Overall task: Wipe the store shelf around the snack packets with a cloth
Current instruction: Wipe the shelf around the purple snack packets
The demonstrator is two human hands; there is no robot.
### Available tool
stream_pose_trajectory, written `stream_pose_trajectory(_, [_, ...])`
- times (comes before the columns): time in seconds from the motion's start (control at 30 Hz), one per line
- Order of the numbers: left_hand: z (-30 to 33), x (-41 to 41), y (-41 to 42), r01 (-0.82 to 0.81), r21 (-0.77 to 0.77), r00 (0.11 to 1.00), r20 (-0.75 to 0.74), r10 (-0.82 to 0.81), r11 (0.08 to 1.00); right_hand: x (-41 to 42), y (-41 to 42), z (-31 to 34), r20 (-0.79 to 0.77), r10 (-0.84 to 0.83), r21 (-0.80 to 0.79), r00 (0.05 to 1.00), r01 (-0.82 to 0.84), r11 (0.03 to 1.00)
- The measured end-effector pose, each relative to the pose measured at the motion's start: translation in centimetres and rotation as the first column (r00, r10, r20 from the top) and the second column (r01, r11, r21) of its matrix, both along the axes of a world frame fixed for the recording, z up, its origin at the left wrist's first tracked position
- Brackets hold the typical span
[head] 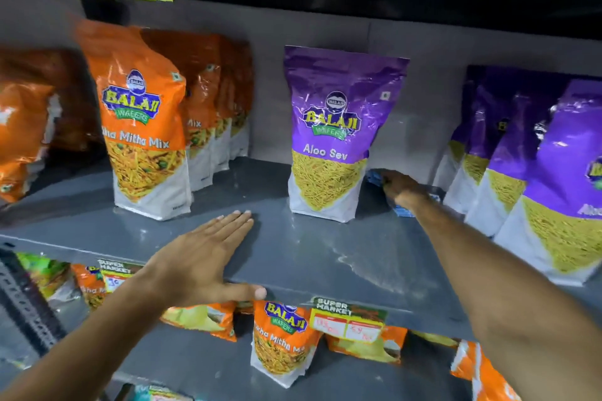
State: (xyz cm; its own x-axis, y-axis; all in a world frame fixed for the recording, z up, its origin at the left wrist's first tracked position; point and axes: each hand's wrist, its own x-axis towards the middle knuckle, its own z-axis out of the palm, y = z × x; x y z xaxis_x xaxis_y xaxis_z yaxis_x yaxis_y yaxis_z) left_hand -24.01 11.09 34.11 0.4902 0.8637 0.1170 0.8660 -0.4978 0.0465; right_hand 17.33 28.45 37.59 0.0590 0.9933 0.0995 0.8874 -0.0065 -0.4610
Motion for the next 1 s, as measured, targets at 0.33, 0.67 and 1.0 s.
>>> stream_pose_trajectory(0.33, [0.3,0.2,-0.2,-0.001,-0.043,1.0,-0.01,0.0,0.999,-1.0,-6.9,-0.7,0.093,-0.013,0.034,0.996,0.009,0.999])
stream_pose_trajectory(0.67, [0.6,0.2,-0.7,0.008,-0.071,1.0,0.019,-0.007,0.997,-4.3,-18.2,-0.9,0.073,-0.037,0.069,0.997,0.032,0.997])
stream_pose_trajectory(1.0, [0.6,-0.1,-0.7,0.067,-0.041,0.998,0.01,-0.067,0.997,-7.2,-23.1,-1.3,-0.229,-0.121,0.149,0.966,0.158,0.976])
